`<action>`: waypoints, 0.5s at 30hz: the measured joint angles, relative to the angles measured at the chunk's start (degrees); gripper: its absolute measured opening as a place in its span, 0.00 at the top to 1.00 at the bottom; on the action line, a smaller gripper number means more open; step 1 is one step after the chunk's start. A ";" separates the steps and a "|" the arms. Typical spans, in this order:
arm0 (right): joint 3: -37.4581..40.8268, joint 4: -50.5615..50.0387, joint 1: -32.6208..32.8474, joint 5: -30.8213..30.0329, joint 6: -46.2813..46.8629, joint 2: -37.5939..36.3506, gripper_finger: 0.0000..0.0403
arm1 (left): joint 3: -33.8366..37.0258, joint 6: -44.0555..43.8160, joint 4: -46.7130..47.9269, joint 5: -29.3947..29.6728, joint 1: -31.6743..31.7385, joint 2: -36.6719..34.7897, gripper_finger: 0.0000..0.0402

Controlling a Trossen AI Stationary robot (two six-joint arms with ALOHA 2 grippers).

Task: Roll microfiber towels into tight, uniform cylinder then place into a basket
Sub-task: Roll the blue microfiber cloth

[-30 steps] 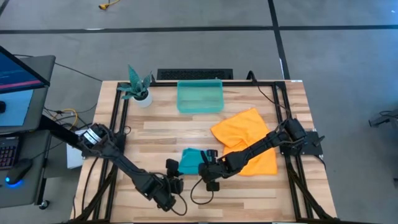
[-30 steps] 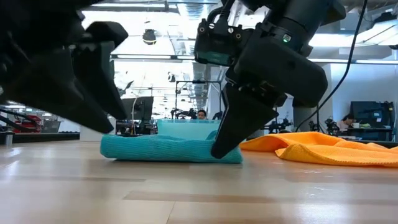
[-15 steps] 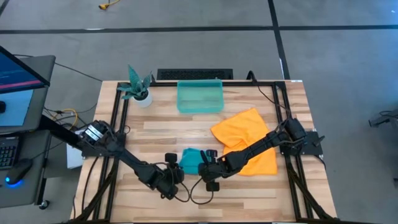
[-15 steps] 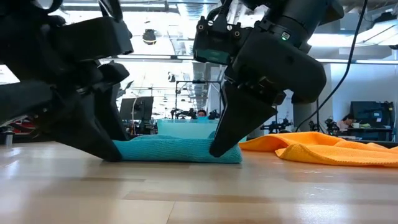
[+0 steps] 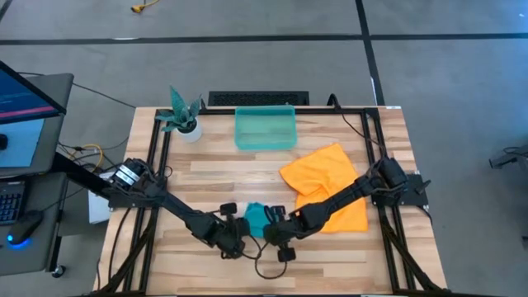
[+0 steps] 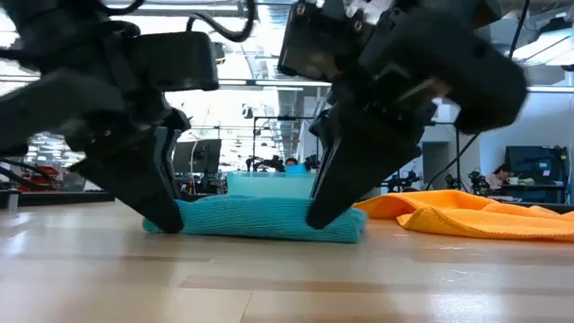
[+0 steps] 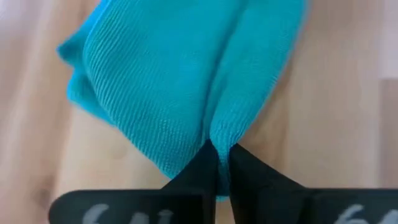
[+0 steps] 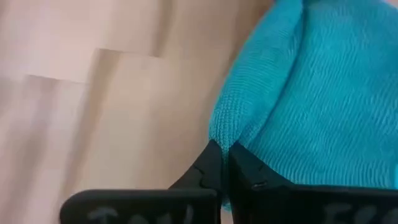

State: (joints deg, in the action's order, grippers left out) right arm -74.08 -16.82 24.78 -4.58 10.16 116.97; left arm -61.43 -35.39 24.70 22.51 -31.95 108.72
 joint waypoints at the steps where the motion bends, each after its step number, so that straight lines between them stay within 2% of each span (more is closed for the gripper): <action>1: 0.00 0.48 0.22 0.74 -0.39 0.00 0.94 | -0.94 -1.27 1.81 -1.68 0.03 0.04 0.96; 9: -1.34 2.89 2.15 5.02 -4.43 0.00 0.95 | -7.48 -10.94 9.81 -14.83 -0.78 0.18 0.97; 15: -2.99 2.37 2.81 5.36 -4.20 -0.09 0.93 | -10.61 -17.63 13.46 -20.79 -0.81 0.18 0.98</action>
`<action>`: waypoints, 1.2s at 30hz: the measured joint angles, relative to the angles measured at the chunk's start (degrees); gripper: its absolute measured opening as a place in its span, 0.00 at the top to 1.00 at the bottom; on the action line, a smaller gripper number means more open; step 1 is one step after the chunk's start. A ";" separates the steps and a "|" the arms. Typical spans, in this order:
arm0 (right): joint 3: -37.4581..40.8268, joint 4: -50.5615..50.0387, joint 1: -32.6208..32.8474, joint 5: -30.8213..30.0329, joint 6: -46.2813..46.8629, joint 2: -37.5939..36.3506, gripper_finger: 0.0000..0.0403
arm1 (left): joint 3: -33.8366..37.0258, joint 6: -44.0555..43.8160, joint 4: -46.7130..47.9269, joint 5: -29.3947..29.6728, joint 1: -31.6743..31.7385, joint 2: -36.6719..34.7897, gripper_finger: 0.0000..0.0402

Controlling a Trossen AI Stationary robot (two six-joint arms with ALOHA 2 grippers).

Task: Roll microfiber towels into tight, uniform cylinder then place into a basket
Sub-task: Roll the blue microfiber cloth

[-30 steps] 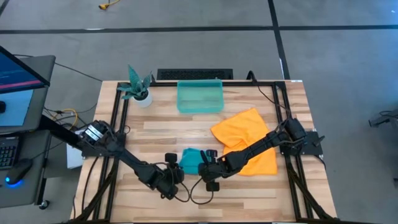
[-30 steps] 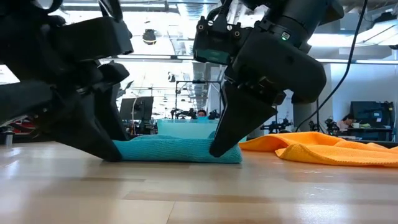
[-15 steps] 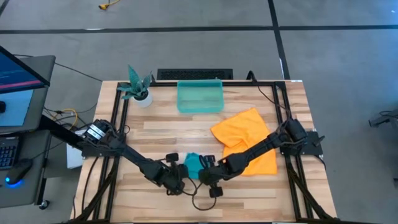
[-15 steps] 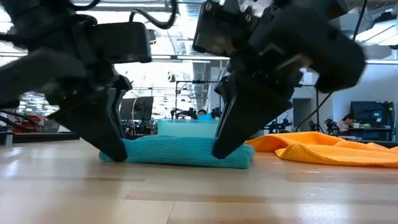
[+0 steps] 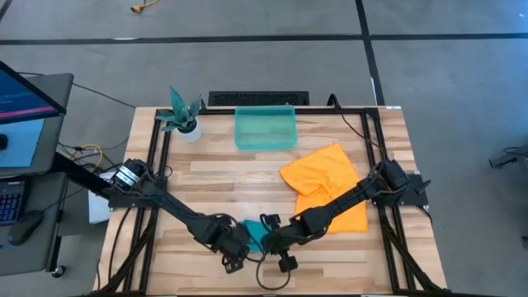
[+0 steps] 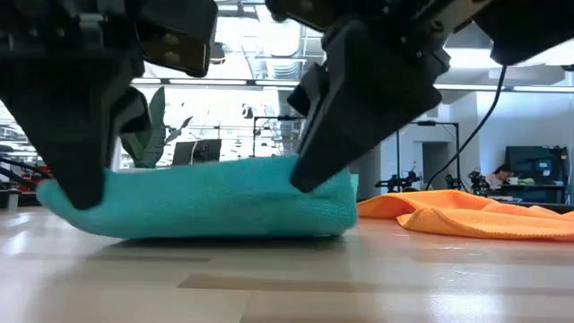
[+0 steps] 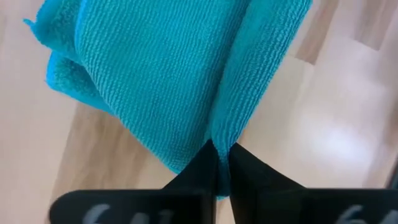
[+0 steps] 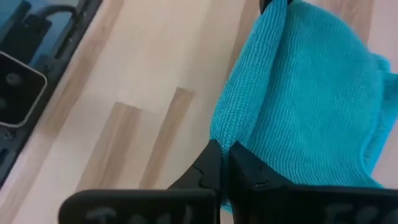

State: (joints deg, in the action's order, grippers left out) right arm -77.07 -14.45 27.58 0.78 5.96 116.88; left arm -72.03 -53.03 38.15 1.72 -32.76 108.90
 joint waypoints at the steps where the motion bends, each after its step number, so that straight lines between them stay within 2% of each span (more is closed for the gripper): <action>1: -0.14 0.10 0.06 -0.31 0.02 0.00 0.94 | -0.52 -0.39 1.13 -0.75 0.20 0.00 0.97; 6: -0.18 0.21 -0.10 -1.06 1.04 0.00 0.95 | -3.05 -1.64 8.03 -4.09 2.00 -0.04 0.96; 11: -0.20 1.09 -0.13 1.57 3.90 -0.02 0.94 | -5.27 -1.45 10.95 -7.13 3.18 -0.07 0.96; 16: -0.16 1.84 -0.34 2.44 9.61 0.44 0.95 | -4.47 -1.43 10.78 -11.75 5.43 -0.07 0.96; 26: -0.02 1.12 -0.60 1.87 13.84 0.59 0.95 | 1.67 0.22 7.05 -13.43 12.51 -0.31 0.96; 36: 0.00 -1.84 -1.52 1.40 19.39 0.63 0.95 | 5.48 1.39 2.43 -15.52 16.55 -0.31 0.96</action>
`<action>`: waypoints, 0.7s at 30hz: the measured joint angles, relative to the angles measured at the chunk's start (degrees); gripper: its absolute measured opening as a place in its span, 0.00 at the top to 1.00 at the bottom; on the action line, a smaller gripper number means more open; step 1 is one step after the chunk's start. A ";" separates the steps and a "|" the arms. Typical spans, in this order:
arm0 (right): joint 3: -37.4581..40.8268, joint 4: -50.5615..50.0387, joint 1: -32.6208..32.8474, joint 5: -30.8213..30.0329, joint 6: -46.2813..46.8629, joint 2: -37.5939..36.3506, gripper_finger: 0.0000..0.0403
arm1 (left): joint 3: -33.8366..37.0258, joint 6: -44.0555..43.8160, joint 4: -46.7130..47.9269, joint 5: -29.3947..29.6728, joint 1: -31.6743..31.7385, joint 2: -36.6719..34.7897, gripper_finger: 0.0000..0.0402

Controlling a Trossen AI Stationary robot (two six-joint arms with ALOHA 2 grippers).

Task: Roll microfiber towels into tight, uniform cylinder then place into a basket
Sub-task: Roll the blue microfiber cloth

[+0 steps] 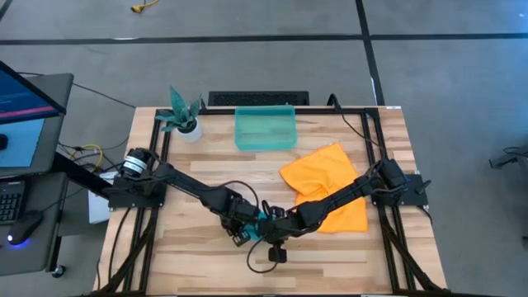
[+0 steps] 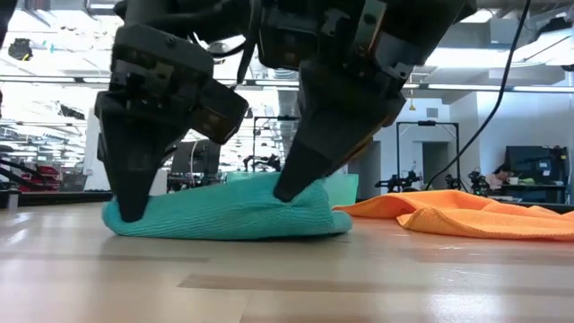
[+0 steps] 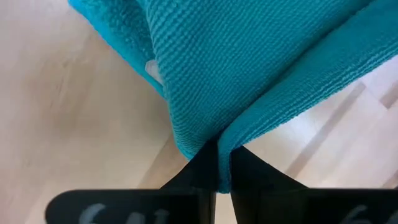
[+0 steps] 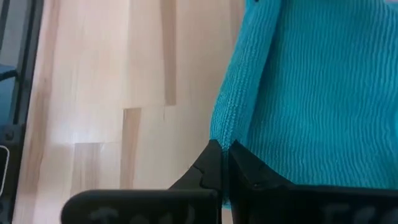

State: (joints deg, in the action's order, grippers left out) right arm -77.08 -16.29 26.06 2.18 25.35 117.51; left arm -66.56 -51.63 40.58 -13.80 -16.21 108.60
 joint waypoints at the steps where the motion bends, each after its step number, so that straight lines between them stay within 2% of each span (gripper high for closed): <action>1: 0.12 -0.21 -0.16 0.04 0.42 0.00 0.95 | 0.41 -0.23 -0.84 -0.07 0.19 0.00 0.96; 7: 0.70 -0.66 -0.59 -0.77 0.83 -0.01 0.88 | 2.62 -1.63 -4.84 -2.33 0.77 -0.09 0.96; 17: 0.96 -4.23 -0.13 -1.56 -2.06 -0.09 0.61 | 2.97 -1.53 0.28 -4.55 0.72 0.02 0.96; 21: 0.92 -0.86 0.02 -2.63 -9.11 -0.09 0.55 | 2.98 -1.12 0.73 -4.46 0.70 0.04 0.96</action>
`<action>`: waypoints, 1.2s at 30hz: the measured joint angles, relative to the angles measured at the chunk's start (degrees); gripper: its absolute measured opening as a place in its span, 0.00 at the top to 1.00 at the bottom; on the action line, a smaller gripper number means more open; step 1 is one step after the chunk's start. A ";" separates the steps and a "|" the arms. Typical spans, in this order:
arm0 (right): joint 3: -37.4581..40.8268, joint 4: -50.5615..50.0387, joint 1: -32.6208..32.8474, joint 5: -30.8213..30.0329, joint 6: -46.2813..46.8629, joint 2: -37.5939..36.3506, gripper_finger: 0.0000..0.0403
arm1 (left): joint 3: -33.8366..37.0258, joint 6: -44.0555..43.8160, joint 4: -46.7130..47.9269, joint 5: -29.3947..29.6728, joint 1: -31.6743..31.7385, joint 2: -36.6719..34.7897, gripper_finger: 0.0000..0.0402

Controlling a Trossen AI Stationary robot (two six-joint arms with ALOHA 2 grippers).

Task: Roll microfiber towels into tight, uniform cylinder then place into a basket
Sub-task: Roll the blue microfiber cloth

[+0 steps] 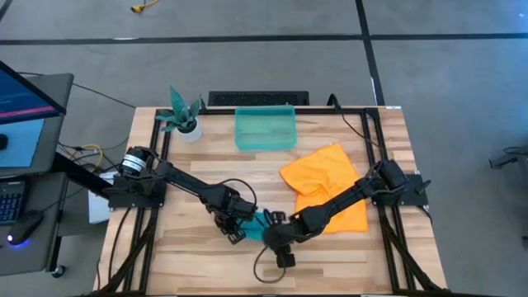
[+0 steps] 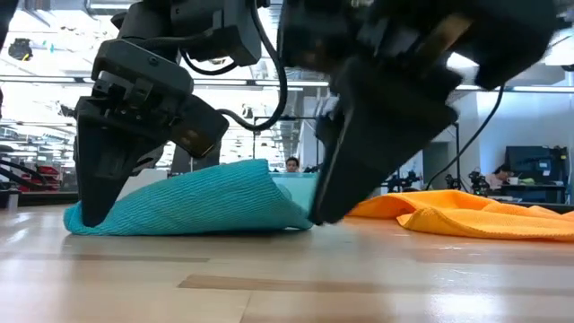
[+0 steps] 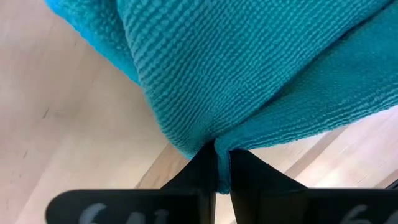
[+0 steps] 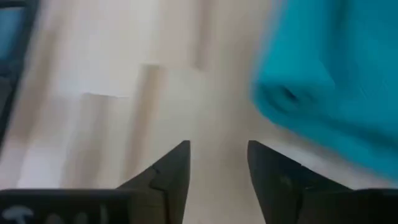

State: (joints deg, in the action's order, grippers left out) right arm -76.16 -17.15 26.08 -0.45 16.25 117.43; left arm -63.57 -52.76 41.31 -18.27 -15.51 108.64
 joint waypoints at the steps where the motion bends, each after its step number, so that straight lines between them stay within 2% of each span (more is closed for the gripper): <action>1: 0.00 1.90 0.13 -0.16 -2.99 0.00 0.55 | 0.00 0.03 0.01 0.03 -0.02 0.00 0.96; 6: -0.07 12.28 1.90 -1.33 -17.53 0.00 0.55 | 0.00 0.09 -0.04 0.18 -0.02 0.02 0.96; 10: -0.15 15.07 2.26 -7.32 -22.12 0.00 0.58 | 0.00 0.07 -0.06 0.31 -0.02 0.02 0.96; 17: 2.24 16.21 0.27 -8.54 -21.75 -0.02 0.64 | 0.00 0.55 -0.12 0.35 -0.02 0.04 0.96; 24: 4.70 16.79 -2.16 -8.50 -17.07 0.00 0.69 | 0.00 1.05 -0.15 0.44 -0.02 0.04 0.96; 36: 7.85 17.20 -4.29 -8.84 -11.69 -0.04 0.73 | -0.87 2.52 0.04 -0.96 -0.02 0.13 0.96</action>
State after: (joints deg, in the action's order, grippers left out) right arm -68.31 0.05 21.80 -9.29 4.56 117.38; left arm -64.44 -50.24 41.36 -19.23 -15.53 108.77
